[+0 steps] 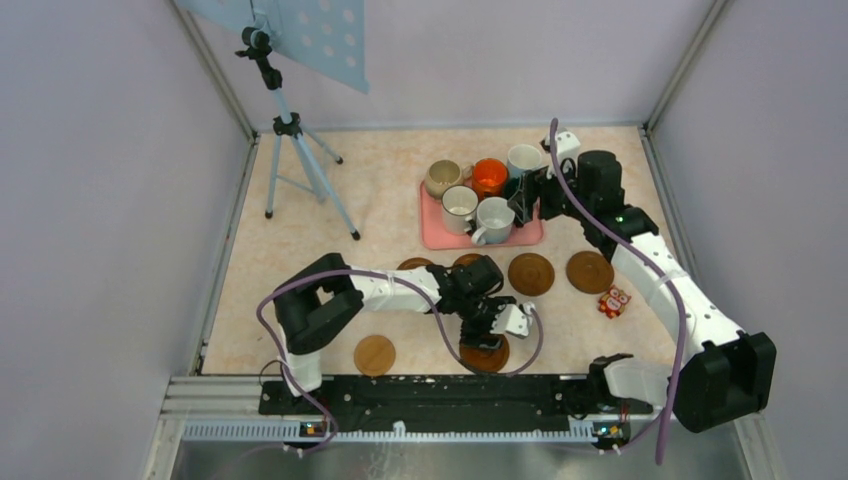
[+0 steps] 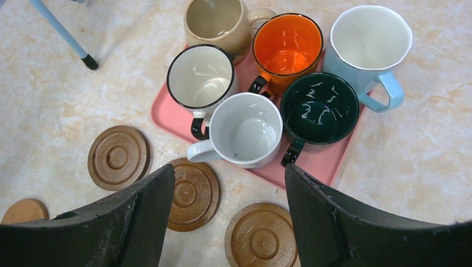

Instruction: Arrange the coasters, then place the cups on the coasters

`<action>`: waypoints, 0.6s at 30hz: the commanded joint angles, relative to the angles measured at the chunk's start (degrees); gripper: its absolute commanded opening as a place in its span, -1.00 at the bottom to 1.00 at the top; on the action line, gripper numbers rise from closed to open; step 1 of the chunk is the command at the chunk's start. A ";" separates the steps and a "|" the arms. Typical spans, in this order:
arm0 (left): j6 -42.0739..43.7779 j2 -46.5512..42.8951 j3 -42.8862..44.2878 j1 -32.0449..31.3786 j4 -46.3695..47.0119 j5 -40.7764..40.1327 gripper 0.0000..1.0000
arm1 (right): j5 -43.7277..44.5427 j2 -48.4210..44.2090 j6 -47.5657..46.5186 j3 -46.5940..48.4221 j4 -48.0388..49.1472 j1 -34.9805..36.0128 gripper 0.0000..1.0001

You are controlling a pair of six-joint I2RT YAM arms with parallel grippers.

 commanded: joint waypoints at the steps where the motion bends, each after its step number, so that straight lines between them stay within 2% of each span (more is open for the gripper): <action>1: -1.03 0.55 1.20 -0.04 -4.42 -4.51 0.40 | -0.45 -0.98 -0.42 0.91 0.59 -0.08 0.42; 9: 1.65 -6.61 -6.16 2.28 -11.80 -7.61 0.05 | -0.71 -0.73 -2.16 0.70 0.70 -0.10 0.40; 13: 1.99 -10.66 -10.68 7.20 -14.19 -7.90 -0.06 | -0.79 -0.81 -2.19 0.15 0.69 -0.09 0.39; 18: 3.39 -15.81 -15.37 14.55 -16.91 -8.88 -0.09 | -1.30 -0.75 -2.20 -0.67 1.52 -0.11 0.38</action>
